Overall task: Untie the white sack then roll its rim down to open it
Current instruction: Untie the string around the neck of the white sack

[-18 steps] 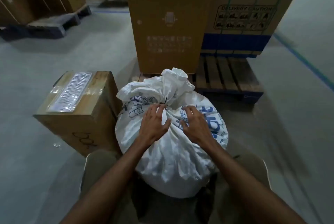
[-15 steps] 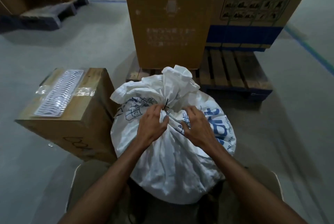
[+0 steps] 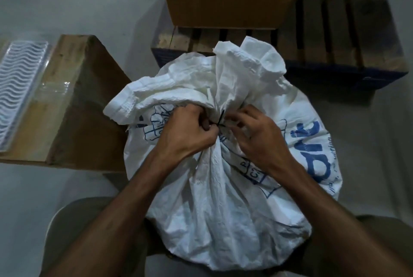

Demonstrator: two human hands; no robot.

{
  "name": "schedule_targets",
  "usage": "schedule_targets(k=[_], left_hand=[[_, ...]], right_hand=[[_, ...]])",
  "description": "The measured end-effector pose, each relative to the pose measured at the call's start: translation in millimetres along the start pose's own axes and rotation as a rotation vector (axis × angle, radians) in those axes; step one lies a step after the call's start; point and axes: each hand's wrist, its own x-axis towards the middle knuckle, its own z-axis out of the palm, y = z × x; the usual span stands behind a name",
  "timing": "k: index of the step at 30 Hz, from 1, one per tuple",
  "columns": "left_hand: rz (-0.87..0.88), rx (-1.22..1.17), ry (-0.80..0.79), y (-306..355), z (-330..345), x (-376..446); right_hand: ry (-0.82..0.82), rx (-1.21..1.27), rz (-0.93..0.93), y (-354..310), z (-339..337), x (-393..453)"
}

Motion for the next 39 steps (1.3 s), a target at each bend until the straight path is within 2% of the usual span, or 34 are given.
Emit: schedule_targets(k=[6,15,20,31,39], left_hand=[[0.080,0.003,-0.128,3.0,-5.6,0.9],[0.014,-0.102,-0.114,-1.4,-3.5,1.0],[0.100,-0.100,-0.065,-2.1,-2.2,-2.0],[0.198,-0.057,-0.004,-1.5,-6.6,-6.8],[0.201,-0.093,-0.005,-7.6,-6.1,-7.2]], right_hand=[[0.042,-0.037,-0.019,-3.8,-0.2,5.5],[0.124,-0.079,-0.039,-7.5,8.6,5.2],[0.162,-0.107,-0.043,-7.8,6.9,3.5],[0.114,-0.102,-0.023,-5.1,11.8,5.3],[0.120,-0.044,0.007,-7.4,13.0,5.8]])
